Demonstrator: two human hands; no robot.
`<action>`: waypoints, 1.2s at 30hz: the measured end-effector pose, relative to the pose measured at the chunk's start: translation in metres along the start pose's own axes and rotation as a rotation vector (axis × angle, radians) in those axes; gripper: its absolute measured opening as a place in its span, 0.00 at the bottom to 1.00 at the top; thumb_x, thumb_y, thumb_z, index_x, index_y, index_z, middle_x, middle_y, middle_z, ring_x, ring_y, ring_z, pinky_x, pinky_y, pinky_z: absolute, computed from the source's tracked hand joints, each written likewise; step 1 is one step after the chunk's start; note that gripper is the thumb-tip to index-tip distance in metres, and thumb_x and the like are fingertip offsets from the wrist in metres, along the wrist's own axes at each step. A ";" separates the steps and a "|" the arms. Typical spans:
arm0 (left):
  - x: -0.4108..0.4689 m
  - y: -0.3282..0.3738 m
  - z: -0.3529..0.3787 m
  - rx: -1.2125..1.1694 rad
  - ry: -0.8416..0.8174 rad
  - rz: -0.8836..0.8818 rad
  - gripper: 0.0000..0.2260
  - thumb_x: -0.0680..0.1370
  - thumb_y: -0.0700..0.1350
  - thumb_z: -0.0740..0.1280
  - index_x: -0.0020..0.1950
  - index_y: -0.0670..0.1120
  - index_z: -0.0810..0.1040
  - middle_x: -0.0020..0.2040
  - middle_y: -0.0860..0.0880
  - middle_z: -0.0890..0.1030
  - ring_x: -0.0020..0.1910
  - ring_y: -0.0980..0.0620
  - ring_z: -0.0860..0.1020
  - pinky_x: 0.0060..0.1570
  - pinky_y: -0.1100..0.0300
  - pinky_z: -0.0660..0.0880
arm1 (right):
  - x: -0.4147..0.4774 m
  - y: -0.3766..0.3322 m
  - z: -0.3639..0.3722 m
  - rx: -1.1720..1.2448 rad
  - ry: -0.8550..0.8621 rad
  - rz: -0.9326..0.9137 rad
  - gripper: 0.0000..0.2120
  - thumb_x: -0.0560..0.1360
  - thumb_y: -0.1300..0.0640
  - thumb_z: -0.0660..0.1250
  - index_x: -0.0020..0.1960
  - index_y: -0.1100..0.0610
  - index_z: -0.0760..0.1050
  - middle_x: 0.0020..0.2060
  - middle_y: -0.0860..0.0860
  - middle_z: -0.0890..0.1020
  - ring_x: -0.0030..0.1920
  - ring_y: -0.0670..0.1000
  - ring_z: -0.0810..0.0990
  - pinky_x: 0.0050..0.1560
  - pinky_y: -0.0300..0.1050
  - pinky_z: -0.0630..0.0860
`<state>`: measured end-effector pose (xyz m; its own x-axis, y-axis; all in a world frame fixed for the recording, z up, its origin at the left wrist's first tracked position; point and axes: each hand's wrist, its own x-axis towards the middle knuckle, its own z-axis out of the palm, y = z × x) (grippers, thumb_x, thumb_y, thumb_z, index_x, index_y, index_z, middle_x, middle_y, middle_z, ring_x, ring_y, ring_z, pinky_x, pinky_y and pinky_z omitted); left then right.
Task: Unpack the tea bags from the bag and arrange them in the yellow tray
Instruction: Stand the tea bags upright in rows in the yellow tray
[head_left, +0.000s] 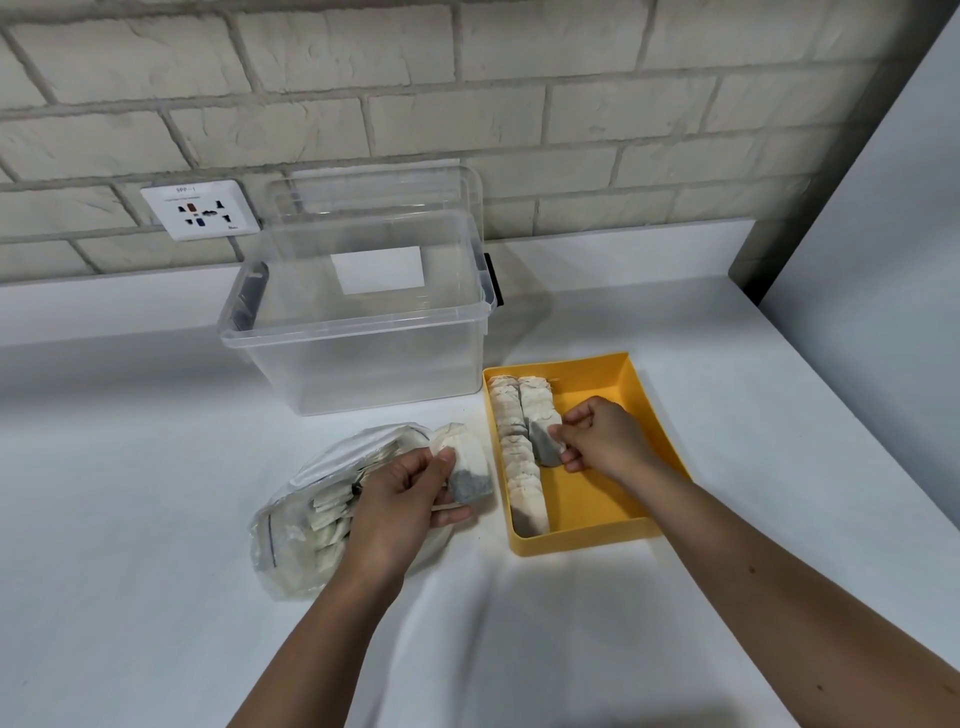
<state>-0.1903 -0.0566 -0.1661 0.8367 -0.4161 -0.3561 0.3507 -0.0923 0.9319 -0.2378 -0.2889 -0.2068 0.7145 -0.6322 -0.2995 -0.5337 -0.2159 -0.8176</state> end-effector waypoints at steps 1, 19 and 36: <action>0.000 0.000 0.000 -0.003 -0.002 -0.003 0.10 0.81 0.43 0.66 0.45 0.39 0.82 0.41 0.40 0.83 0.39 0.47 0.84 0.37 0.63 0.82 | 0.000 0.000 0.000 -0.001 -0.004 -0.007 0.09 0.74 0.57 0.72 0.50 0.58 0.74 0.35 0.56 0.84 0.28 0.51 0.81 0.33 0.41 0.80; -0.003 0.005 0.002 -0.015 -0.006 0.011 0.10 0.79 0.42 0.70 0.37 0.43 0.80 0.35 0.45 0.79 0.33 0.54 0.82 0.37 0.61 0.82 | -0.032 -0.026 -0.002 0.002 0.104 -0.198 0.11 0.73 0.51 0.72 0.52 0.54 0.78 0.38 0.49 0.81 0.32 0.49 0.81 0.34 0.43 0.80; -0.004 0.008 0.011 0.004 0.008 0.037 0.08 0.80 0.44 0.68 0.47 0.41 0.83 0.42 0.44 0.86 0.37 0.50 0.86 0.36 0.60 0.81 | -0.033 -0.016 -0.048 -0.033 -0.201 -0.158 0.04 0.75 0.60 0.71 0.46 0.60 0.77 0.37 0.58 0.83 0.36 0.53 0.82 0.41 0.47 0.81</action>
<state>-0.1958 -0.0659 -0.1567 0.8527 -0.4117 -0.3215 0.3172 -0.0809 0.9449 -0.2744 -0.3000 -0.1607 0.8640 -0.4288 -0.2640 -0.4205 -0.3260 -0.8467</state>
